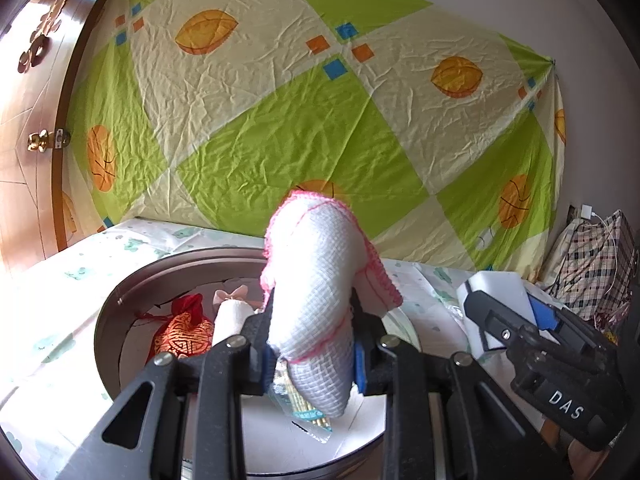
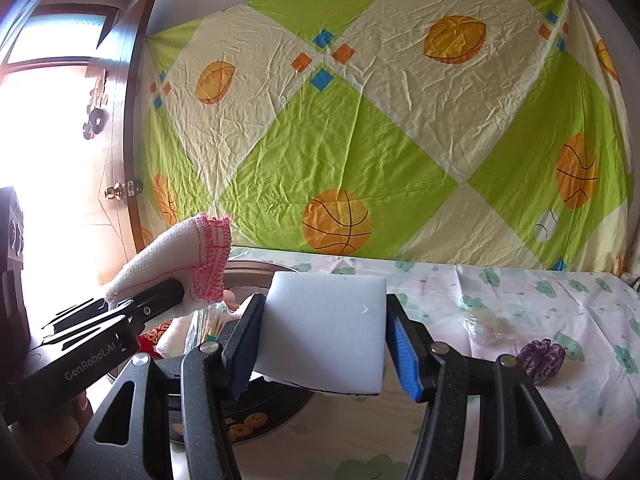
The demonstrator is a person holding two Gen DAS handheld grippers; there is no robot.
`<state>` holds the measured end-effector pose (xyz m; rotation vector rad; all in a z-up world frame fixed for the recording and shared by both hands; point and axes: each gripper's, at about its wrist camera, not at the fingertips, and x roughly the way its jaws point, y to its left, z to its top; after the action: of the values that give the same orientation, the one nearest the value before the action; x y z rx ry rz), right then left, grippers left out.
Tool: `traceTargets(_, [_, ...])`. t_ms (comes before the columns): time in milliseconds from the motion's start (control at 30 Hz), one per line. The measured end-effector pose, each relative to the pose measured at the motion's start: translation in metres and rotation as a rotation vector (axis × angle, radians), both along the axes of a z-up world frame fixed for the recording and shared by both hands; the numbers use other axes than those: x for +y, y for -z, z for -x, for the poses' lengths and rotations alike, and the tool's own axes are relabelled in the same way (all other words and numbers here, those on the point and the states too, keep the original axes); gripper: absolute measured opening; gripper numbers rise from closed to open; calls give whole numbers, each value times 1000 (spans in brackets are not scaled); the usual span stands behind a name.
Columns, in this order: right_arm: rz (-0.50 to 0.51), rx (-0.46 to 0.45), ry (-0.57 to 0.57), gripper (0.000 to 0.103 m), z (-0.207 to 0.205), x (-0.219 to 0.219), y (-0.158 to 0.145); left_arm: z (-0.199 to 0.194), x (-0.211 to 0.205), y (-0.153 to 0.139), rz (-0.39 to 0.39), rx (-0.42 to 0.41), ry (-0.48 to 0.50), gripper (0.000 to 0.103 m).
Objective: Organize soft objects
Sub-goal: 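Bring the held gauze towel and sponge over the tin's opening, then open both tools to drop the gauze towel and sponge into the tin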
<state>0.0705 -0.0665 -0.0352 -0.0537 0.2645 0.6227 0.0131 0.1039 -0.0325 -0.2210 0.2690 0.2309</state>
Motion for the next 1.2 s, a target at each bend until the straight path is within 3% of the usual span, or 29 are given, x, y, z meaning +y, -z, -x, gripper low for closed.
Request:
traceTargets(400, [5,34,-67,60,-13,23,-14,-1,19,-1,4,40,-28,27])
traceTargets(700, [67,88,-131,60,-39,64,-22,-11,59,-6,19,128,-95,30])
traceTargets(1100, [164,208,-172,61,-69,108,-4,-30,82,-1,31,226,-114,30])
traceTargets(1200, [182,222,-177,64,-73,114,-1,-35,85,-1,33,241,-112,37])
